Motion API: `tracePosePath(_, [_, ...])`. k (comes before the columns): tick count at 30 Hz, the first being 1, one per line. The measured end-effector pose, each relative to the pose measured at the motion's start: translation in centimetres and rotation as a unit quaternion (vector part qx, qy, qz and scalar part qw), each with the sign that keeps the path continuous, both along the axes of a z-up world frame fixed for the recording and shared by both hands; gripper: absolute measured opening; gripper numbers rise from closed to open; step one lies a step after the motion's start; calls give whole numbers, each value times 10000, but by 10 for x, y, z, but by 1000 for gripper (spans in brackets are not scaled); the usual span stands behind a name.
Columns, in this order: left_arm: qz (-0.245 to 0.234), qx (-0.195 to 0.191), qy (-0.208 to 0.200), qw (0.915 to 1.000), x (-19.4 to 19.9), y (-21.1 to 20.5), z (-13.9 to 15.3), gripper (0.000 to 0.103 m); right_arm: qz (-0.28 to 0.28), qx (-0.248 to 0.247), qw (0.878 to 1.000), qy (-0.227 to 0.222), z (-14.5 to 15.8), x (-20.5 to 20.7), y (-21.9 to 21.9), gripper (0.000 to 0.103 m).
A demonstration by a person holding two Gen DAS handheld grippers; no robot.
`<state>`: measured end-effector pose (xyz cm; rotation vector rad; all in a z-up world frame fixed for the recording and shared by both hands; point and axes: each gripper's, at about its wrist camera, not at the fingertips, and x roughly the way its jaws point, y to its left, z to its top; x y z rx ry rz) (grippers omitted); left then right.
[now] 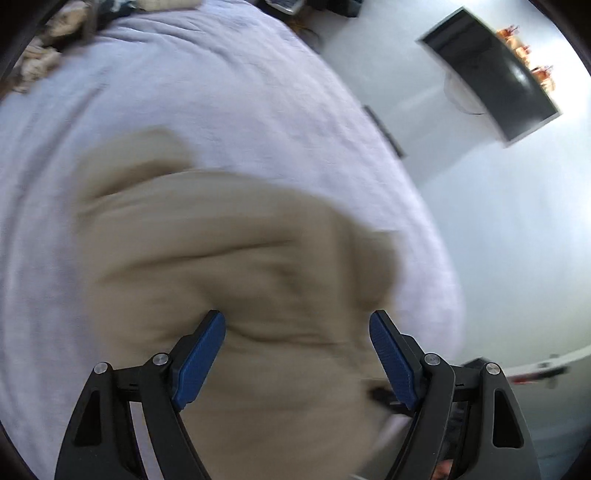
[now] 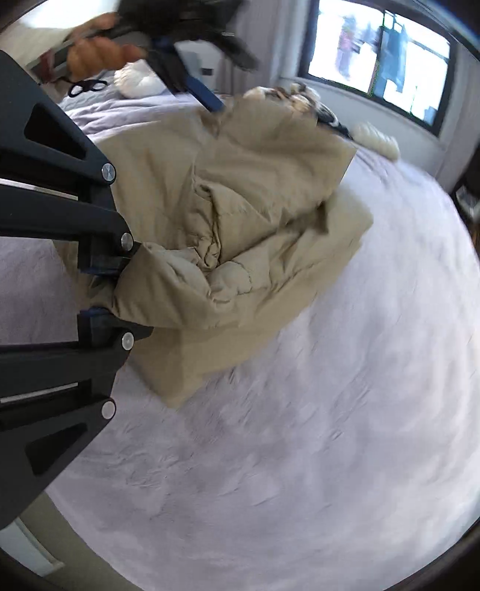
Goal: Fold large clothes
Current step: 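Lower the bundled coat onto the bed and open both tools, then press the folded coat flat with the left tool while the right tool withdraws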
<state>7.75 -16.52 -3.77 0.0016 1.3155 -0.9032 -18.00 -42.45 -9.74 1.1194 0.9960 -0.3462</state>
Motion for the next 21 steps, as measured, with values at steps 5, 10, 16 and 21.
tracePosePath(5, [-92,379,-361,9986,-9,-21,-37,80,-85,391,9992,-86,-27,-1,-3,15])
tracePosePath(10, [-105,653,-500,9966,-11,-39,-48,88,13,492,9987,126,-16,-1,-19,36])
tracePosePath(16, [-53,688,-406,9968,-5,-39,-59,88,442,-647,9969,-101,50,1,-47,64])
tracePosePath(21, [23,804,-472,9956,-8,-42,-58,88,1027,-1160,9878,-172,78,43,-59,77])
